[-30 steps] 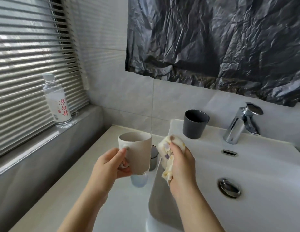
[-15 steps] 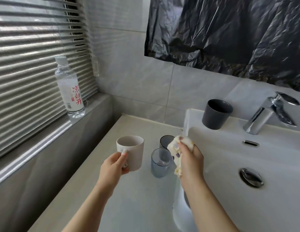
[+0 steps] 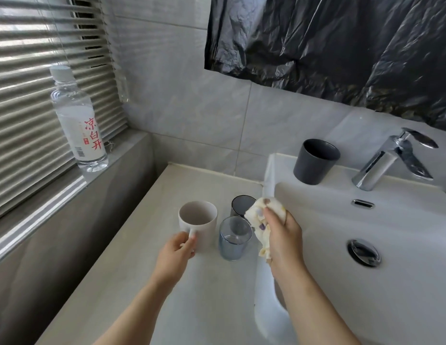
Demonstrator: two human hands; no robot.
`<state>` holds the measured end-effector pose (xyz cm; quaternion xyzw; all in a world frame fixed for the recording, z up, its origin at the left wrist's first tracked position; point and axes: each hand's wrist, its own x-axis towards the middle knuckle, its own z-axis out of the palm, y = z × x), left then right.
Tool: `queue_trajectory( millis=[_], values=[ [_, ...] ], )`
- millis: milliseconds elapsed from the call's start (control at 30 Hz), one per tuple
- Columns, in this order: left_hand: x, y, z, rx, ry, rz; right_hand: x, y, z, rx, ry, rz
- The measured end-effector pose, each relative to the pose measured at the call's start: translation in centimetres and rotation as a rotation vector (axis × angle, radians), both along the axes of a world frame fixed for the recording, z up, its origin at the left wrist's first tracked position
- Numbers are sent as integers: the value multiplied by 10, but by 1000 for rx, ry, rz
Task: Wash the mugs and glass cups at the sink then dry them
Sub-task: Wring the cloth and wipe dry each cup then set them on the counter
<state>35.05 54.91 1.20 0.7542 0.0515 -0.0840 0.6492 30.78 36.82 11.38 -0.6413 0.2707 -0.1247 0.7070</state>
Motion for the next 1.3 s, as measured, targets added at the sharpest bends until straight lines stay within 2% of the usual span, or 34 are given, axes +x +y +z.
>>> queue_trajectory(
  millis=[200,333,433,533,700,933,1200,1300],
  values=[
    [-1,-9,-4,41,59,-22,0,0,-3,-18,-27,-1],
    [-5,-8,3,144,90,-14,-2,0,-3,-68,-15,21],
    [-12,-9,14,152,57,103,-3,0,-2,-69,-27,34],
    [-20,-11,33,238,-33,197,-5,-2,-2,-31,-36,31],
    [-15,-37,79,64,-65,149,-8,-18,8,81,-45,-26],
    [-8,-132,122,-59,-91,-53,-23,-80,32,36,-87,-127],
    [-1,-251,120,-129,2,-183,-30,-168,25,-27,-87,-212],
    [5,-286,113,-148,26,-163,-24,-196,16,-44,-47,-197]
  ],
)
